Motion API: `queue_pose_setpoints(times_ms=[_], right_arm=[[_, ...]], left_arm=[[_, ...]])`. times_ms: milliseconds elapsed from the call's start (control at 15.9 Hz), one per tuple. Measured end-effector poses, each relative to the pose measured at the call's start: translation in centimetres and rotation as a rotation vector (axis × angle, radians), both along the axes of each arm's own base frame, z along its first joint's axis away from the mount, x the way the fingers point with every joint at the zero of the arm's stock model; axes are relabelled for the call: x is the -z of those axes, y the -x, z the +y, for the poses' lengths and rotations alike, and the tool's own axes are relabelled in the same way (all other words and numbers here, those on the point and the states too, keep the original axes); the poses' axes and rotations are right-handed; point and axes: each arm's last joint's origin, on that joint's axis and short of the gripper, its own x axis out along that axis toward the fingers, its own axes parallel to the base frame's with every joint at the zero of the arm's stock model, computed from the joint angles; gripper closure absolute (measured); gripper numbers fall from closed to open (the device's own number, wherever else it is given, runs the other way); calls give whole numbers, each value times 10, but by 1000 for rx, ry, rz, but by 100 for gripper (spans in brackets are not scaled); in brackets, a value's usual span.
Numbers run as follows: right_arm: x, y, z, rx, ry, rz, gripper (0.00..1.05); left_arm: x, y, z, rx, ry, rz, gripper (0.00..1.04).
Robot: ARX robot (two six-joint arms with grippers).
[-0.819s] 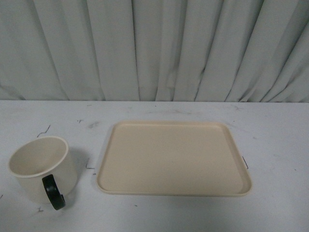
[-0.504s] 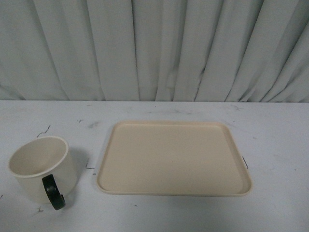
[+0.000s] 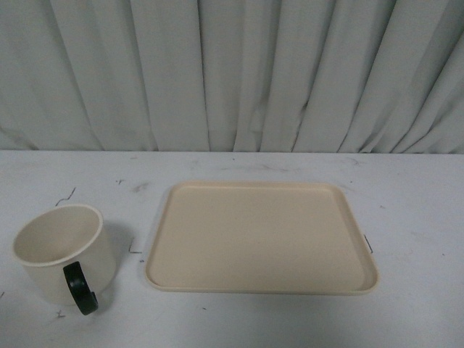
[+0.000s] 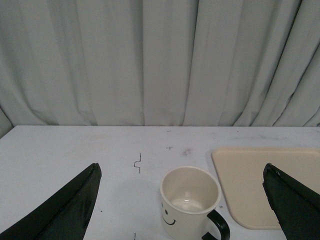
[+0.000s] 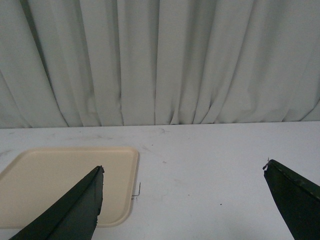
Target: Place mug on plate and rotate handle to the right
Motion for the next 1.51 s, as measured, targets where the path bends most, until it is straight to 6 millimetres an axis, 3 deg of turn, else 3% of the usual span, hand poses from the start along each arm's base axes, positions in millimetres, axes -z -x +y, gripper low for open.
queue_pose_setpoints(times_ms=[315,504,567,756,1008,1197,1512], right_arm=[[0,0,0,0,0,0,6],[0,0,0,0,0,0,6],[0,0,0,0,0,0,6],[0,0,0,0,0,0,6],[0,0,0,0,0,0,6],[0,0,0,0,0,0,6],[0,0,0,0,0,0,6]], left_arm=[[-5,-8,2,-12,-28,28,7],[-32,-65,15,60,-56,179,7],[-29,-87,20,67,-59,235,7],[-2,-141,44,19,-1,426,7],[36,-180,59,45,82,627,7],[46,-188,64,48,104,684,7],[66,-196,55,48,67,743,7]])
